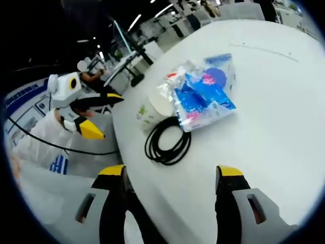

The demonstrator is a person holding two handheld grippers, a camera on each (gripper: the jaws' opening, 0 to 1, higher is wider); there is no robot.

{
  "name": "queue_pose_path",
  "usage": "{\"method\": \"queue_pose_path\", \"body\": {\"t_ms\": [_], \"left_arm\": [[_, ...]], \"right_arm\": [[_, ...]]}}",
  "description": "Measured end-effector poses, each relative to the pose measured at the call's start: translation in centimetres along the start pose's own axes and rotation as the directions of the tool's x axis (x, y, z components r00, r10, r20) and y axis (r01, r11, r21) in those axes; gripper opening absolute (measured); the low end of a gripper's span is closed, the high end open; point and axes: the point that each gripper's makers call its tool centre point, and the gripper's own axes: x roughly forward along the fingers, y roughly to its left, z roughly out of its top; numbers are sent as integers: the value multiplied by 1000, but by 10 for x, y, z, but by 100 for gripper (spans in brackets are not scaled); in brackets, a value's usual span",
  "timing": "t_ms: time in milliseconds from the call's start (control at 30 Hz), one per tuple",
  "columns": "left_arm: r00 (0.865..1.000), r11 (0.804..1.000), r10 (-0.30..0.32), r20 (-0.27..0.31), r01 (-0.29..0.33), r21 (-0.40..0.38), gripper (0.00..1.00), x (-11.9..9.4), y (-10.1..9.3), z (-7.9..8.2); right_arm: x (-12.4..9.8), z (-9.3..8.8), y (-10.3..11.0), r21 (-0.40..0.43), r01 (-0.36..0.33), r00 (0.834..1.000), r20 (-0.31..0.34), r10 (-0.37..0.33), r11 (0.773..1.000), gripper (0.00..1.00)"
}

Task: Arrange the tabletop items into an orderly group along one side of the table until the central work area is clear of visible clutter.

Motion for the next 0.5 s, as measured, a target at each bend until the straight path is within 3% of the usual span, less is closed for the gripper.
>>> {"method": "queue_pose_path", "body": {"t_ms": [500], "left_arm": [[999,1000,1,-32,-1,9,96,-2,-3,-8]], "right_arm": [[1,-4,1,22,-15,1000,-4,15,1000,69]]}}
